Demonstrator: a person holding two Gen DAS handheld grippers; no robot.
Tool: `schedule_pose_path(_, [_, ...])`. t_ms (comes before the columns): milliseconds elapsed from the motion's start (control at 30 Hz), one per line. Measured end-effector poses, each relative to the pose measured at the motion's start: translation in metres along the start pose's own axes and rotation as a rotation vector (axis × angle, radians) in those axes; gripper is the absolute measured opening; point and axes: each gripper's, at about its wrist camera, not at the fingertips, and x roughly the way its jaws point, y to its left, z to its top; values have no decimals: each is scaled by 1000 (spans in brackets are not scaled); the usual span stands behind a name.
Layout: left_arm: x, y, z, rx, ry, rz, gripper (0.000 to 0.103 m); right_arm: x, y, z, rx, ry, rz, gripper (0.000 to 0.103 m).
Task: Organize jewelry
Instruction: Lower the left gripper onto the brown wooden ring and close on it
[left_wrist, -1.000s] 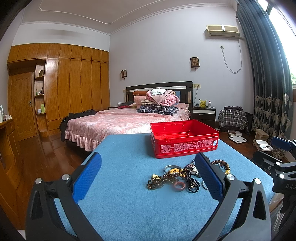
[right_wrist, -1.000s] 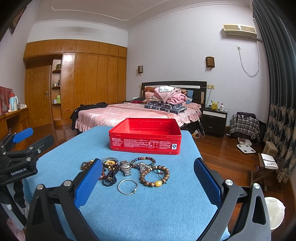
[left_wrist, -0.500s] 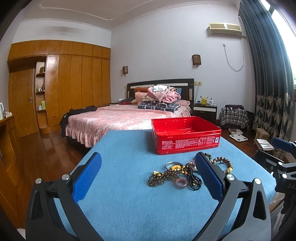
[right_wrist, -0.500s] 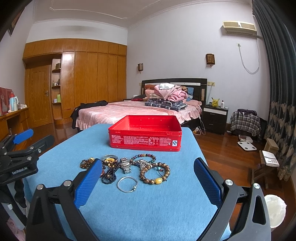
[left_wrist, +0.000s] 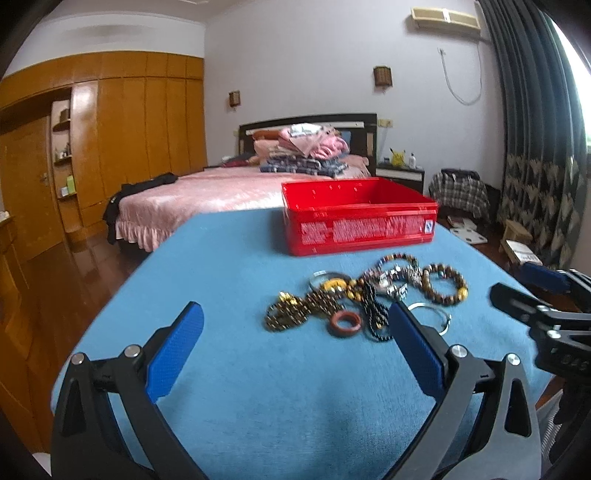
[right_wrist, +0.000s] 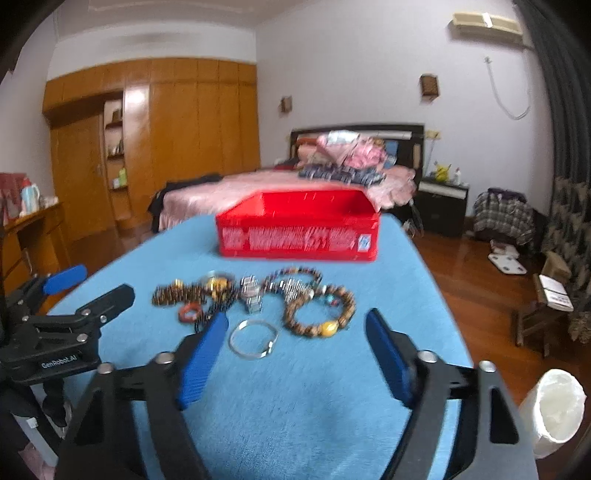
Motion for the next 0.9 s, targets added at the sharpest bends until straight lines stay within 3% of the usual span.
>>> schedule_pose_path(67, [8,-2,-5,4,24,-3,94,11,2,-4,0,34,18,63])
schedule_pose_path(167, [23,-1,-10,-12,70,-28,78,24,6,-7,-5,74,48,57])
schedule_pose_path(500, [47,1,-11,-61,146,-50,77,52,24,-14,-31,163,69,53])
schedule_pose_path(767, [63,2,-14,-94,209,-53,74,64,30,-13,-50,173,37,52])
schedule_pose_path(900, [68,-5,-12,-58,239,-44,71,65,31,-12,-72,178,30,45])
